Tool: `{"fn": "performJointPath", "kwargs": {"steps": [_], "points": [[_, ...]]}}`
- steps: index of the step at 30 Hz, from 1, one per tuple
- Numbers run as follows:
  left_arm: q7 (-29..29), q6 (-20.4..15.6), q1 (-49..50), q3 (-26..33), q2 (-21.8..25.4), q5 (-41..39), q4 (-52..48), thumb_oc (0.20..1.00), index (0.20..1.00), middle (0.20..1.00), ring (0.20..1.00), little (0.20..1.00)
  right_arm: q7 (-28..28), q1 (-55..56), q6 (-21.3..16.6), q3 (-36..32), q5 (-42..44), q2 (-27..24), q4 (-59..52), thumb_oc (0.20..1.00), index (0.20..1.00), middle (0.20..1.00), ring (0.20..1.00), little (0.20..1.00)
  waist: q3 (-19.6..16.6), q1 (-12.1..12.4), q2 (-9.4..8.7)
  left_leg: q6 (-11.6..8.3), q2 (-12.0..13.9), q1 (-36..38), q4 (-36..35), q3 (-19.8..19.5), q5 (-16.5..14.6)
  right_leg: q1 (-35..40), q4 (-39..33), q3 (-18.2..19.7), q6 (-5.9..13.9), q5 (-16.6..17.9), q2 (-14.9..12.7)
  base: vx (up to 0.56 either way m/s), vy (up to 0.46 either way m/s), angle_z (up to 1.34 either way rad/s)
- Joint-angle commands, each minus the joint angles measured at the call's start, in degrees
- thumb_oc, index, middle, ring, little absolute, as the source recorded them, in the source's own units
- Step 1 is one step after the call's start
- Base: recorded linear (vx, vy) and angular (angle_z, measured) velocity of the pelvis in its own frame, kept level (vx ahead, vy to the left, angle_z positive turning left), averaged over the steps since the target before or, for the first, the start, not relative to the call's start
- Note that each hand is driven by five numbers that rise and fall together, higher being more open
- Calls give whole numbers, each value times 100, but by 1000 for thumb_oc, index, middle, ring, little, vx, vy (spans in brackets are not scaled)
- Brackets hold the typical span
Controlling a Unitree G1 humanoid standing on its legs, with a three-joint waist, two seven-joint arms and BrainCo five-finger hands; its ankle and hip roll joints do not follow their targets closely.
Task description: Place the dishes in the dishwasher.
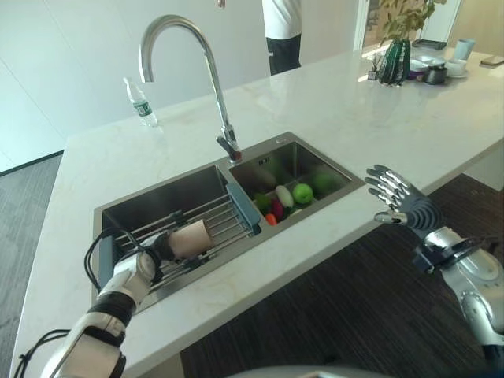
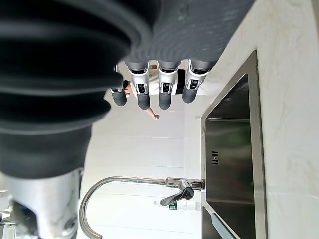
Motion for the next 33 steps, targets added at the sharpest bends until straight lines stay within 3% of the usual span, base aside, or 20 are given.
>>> {"fn": "performJointPath", "kwargs": {"steps": [1,13,17,23,29,31,32,33], "points": [[111,-205,-491,23,216,310,266,200,200,200,200,200,47,-462,-277,-359,63,-109,-484,1000,1000,1000,1000,1000,278,-36,-64,-79,305,336,34,33,-456,187,35,-261,211,-446,-30,-3,1,-4],[756,-919,-389,341,640,-607,-779,200,200,200,200,200,-42,-328,-427,-374,44,-112,-396,1000,1000,1000,1000,1000,297,78,-94,-93,302,346,34,-33,-464,233,35,-341,217,-448,-66,0,0,0],[1238,-1169,-235,696,775,-1086,-1300,200,200,200,200,200,-64,-251,-501,-450,36,-64,-340,1000,1000,1000,1000,1000,293,168,-127,-92,301,336,34,-97,-474,252,35,-392,217,-457,-86,0,0,0],[1474,-1438,76,1384,798,-1780,-2082,200,200,200,200,200,-135,-176,-500,-516,-61,98,-352,1000,1000,1000,1000,1000,265,309,-161,-92,283,337,34,-202,-500,295,35,-465,208,-480,-114,8,-18,5],[1372,-1827,634,2258,445,-2917,-3483,200,200,200,200,200,-283,-79,-553,-613,-159,399,-459,1000,1000,1000,1000,1000,224,539,-215,-102,307,302,34,-338,-472,312,35,-573,142,-495,-89,-8,-119,10],[1079,-1849,977,2543,255,-3469,-4205,200,200,200,200,200,-387,-45,-590,-668,-193,526,-574,1000,1000,1000,1000,1000,252,640,-231,-119,341,302,34,-386,-445,331,35,-633,91,-515,-55,-52,-244,22],[813,-1930,1483,2793,-169,-3856,-5092,200,200,200,200,200,-522,31,-668,-712,-278,681,-733,1000,1000,1000,1000,1000,306,771,-243,-184,423,285,34,-435,-353,360,35,-724,0,-548,15,-61,-257,23],[802,-1957,1537,2809,-224,-3929,-5183,200,200,200,200,200,-537,41,-684,-716,-280,693,-754,1000,1000,1000,1000,1000,314,789,-245,-195,433,278,34,-444,-337,364,35,-734,-12,-553,25,-83,-323,20]]}}
